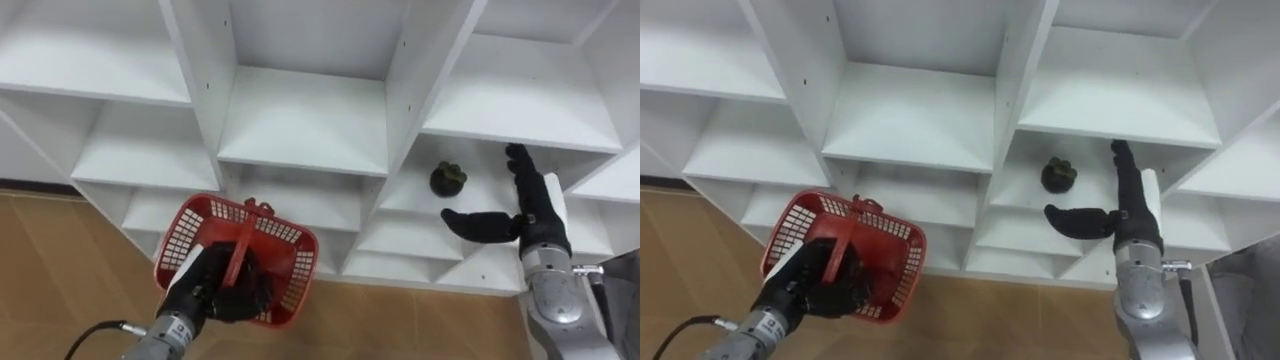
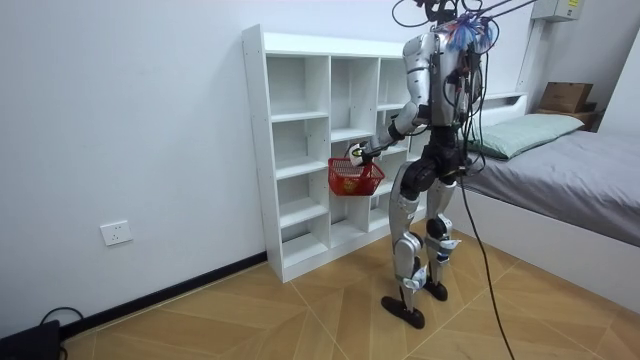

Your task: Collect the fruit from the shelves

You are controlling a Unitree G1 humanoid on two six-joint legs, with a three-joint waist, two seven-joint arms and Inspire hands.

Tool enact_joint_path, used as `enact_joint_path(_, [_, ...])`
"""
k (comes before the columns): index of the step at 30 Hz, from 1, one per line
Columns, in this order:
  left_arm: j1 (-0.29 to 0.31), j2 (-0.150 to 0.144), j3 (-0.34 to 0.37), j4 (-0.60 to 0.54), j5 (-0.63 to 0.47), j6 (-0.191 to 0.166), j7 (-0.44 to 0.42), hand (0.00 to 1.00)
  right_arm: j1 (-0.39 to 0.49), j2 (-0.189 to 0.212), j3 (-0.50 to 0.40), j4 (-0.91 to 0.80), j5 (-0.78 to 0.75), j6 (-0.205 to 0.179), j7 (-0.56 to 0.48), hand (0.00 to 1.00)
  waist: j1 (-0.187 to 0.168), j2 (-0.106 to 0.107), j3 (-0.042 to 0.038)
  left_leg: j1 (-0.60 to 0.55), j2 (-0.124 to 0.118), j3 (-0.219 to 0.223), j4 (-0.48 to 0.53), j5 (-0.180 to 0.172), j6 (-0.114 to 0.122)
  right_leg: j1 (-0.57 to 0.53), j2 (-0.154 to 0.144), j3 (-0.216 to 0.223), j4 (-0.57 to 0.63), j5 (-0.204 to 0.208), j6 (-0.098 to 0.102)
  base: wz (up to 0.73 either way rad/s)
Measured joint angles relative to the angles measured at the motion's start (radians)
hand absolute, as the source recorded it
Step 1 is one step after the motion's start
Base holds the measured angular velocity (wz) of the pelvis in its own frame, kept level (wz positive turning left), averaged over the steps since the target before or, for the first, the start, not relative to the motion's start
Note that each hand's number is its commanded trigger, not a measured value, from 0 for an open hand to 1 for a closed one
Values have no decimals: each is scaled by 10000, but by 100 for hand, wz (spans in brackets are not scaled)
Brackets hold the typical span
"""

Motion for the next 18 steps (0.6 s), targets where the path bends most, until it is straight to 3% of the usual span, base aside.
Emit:
enact_joint_path(9, [-7,-90,-2,176,130,145,-187,100,-565,-18,-299,169,-181,9,-1049,0,14,-11,10,-656,-32,-123,91,64,47,-658,-90,-204,220,-8,-20,4])
enact_joint_path(18, [-430,-128,18,621,140,185,-179,100,-1120,-143,-386,684,-96,-216,-1902,0,164,-77,138,-1434,-10,-118,441,67,52,-1435,-147,-273,561,-38,-62,-1])
